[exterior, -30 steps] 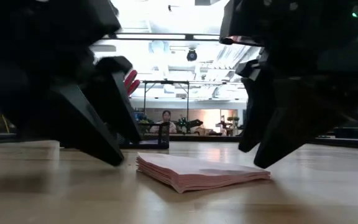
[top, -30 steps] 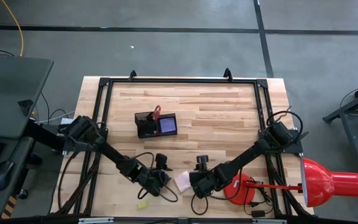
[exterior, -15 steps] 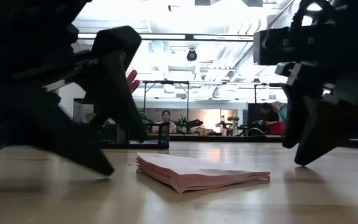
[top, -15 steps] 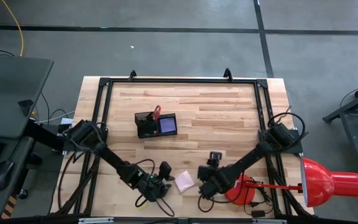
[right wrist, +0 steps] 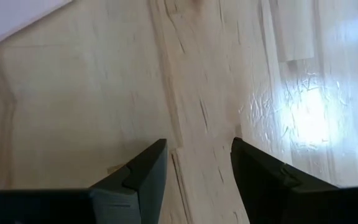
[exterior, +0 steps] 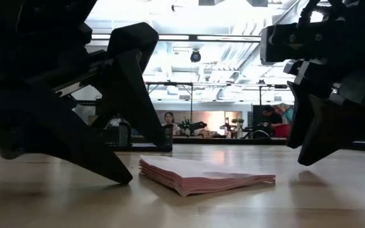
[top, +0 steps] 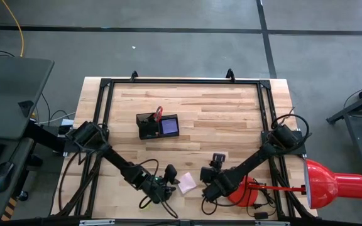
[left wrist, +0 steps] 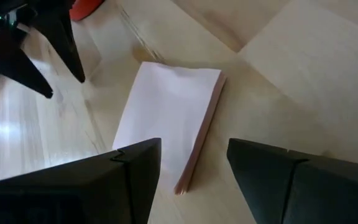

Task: Pick and place office supplies into organizer
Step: Put the pink sticky note into the desk organizer

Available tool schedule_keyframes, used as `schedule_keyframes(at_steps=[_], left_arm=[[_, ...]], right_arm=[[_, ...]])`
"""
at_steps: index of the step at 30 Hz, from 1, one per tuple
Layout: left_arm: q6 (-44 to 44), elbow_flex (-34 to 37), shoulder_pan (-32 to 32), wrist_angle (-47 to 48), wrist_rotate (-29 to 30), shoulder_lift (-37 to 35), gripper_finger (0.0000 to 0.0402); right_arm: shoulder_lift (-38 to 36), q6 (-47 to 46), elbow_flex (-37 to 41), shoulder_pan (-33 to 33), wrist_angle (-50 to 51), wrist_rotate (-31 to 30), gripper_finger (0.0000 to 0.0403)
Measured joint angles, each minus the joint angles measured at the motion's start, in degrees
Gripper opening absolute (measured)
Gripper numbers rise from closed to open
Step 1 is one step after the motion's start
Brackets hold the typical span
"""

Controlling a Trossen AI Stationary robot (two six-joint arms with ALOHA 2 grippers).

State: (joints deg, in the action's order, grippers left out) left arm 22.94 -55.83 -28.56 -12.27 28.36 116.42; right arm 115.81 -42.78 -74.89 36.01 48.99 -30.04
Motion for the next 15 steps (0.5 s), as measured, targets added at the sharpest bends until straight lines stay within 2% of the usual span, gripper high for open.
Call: schedule_keyframes(at_steps=[8,15], left_arm=[[2.28,0.04,1.32,-0.83,-0.83,0.00,0.0181],[3.17,0.13,4.10,-1.52,-4.45,-0.02,0.0181]], right_arm=[[0.00,0.57,0.00,-0.35,-2.93,-1.27,0.0170],[0.00,0.49,0.00,-0.33,-3.23,-1.20,0.0170]])
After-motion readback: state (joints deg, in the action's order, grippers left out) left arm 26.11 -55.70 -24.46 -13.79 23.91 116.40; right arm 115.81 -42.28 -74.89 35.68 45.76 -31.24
